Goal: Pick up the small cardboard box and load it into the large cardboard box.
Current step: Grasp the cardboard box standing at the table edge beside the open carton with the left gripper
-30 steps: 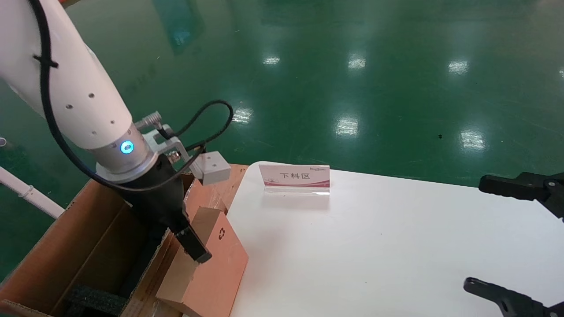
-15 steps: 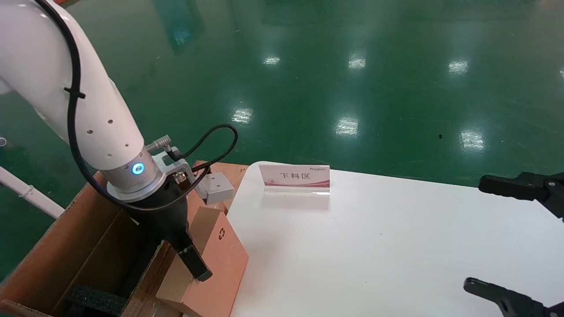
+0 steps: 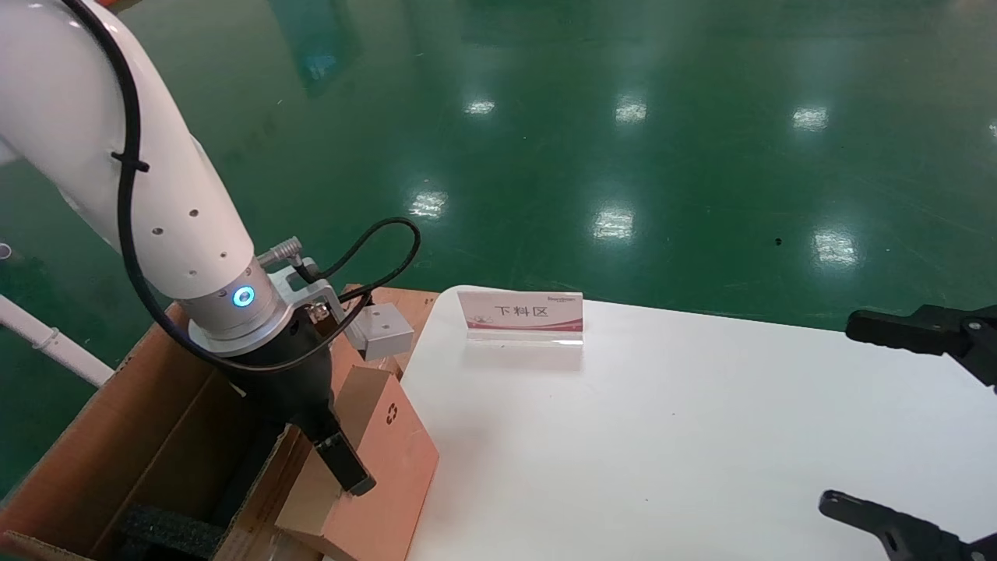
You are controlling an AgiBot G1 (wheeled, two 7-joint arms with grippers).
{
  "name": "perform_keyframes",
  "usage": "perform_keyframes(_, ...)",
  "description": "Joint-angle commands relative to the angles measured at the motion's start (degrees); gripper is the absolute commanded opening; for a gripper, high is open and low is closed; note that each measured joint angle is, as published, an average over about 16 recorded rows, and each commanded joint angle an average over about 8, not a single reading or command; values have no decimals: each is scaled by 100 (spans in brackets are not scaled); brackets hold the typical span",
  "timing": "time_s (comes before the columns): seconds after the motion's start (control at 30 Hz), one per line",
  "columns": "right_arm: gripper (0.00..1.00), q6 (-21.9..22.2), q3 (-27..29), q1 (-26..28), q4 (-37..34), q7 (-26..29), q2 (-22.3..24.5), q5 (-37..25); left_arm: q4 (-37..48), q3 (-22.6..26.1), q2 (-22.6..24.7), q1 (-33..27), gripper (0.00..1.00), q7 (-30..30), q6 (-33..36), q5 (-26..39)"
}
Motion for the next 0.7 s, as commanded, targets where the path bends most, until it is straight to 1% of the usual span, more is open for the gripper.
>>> perform_keyframes(0.03, 0, 0, 0, 0, 0, 0, 0, 0, 0, -3, -1, -4, 0, -1, 2, 0)
perform_keyframes(0.7, 0, 0, 0, 0, 0, 0, 0, 0, 6, -15, -7, -17, 0, -8, 8, -1)
